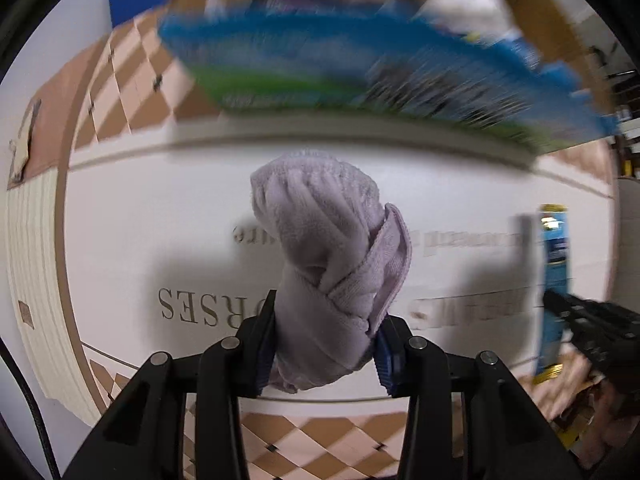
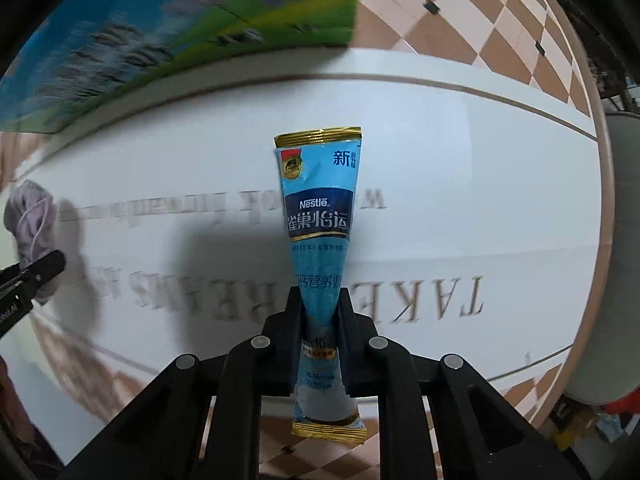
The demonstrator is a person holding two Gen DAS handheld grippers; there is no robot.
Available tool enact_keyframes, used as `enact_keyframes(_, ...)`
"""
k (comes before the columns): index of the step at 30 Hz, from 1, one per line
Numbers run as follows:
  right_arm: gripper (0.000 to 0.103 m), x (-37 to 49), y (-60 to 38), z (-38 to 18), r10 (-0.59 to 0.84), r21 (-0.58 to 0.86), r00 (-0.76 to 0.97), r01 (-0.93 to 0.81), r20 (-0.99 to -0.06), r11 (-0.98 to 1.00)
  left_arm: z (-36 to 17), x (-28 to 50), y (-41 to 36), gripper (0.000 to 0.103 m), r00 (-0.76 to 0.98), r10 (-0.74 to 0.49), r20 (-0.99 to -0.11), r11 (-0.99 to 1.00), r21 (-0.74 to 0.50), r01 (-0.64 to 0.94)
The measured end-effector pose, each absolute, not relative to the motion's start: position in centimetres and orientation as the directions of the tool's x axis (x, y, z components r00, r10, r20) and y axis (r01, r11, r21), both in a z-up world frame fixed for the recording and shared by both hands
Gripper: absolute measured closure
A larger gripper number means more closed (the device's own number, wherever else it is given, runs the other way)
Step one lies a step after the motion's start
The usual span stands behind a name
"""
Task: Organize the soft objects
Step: 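Drop the towel and blue tube into the box, opening both grippers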
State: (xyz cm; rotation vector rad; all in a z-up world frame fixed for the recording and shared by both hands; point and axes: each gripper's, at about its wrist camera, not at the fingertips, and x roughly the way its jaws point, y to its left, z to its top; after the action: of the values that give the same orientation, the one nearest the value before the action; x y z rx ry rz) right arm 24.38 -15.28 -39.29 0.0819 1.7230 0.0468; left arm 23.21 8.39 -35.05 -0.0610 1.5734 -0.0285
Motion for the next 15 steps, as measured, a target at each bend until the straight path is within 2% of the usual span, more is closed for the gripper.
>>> enact_keyframes(5, 0.086, 24.7, -15.2, -33.6, 0.203, 0.201, -0.068, 0.035, -0.977, 0.979, -27.9, 24.5, 6.4, 0.065, 0.114, -0.121, -0.986, 0.993, -0.119, 0.025)
enact_keyframes(8, 0.086, 25.7, -15.1, -29.3, 0.263, 0.263, -0.004, 0.023, -0.965, 0.965, -24.4, 27.8, 5.7, 0.065, 0.156, -0.147, -0.977, 0.988, -0.139, 0.062)
enact_keyframes(12, 0.086, 29.1, -14.2, -24.2, 0.301, 0.3, 0.076, -0.019, -0.951, 0.954, -22.8, 32.7, 6.0, 0.065, 0.18, -0.135, -0.974, 0.989, -0.123, 0.079)
enact_keyframes(15, 0.086, 32.4, -13.7, -21.6, 0.291, 0.289, 0.128, -0.033, -0.948, 0.957, -23.8, 36.4, 6.8, 0.065, 0.15, -0.137, -0.979, 0.99, -0.13, 0.061)
